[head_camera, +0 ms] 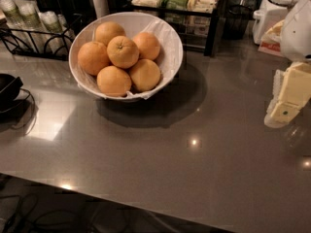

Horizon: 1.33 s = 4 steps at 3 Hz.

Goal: Pick orange from white bowl

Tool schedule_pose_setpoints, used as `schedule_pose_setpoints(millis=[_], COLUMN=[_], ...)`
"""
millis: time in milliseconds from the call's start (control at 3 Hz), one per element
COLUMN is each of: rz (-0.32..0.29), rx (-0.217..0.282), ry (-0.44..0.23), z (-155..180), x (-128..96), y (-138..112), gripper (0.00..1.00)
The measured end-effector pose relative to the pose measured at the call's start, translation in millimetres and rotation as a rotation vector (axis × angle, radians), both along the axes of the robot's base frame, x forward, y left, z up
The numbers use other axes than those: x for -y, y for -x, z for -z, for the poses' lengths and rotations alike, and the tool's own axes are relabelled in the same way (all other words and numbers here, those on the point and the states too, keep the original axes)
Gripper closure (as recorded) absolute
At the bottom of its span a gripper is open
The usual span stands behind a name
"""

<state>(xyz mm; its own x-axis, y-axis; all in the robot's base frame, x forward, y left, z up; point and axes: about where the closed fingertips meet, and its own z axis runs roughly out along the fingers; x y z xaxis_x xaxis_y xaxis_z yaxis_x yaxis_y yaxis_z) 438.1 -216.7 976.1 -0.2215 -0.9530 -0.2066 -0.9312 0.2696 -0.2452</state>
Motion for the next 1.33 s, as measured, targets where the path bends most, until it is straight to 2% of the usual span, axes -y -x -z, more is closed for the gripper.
schedule_pose_setpoints(millis=[333,667,1000,1333], rz=[-0.001,-0.050,-0.128,-0.129], rx=[0.001,0.019,0.061,0.062], ry=[0.000,-0.018,-0.048,-0.049], z=[0,4,0,0], x=[0,-24,-61,-62], y=[0,-21,-48,-48], gripper=[0.00,0.00,0.00,0.00])
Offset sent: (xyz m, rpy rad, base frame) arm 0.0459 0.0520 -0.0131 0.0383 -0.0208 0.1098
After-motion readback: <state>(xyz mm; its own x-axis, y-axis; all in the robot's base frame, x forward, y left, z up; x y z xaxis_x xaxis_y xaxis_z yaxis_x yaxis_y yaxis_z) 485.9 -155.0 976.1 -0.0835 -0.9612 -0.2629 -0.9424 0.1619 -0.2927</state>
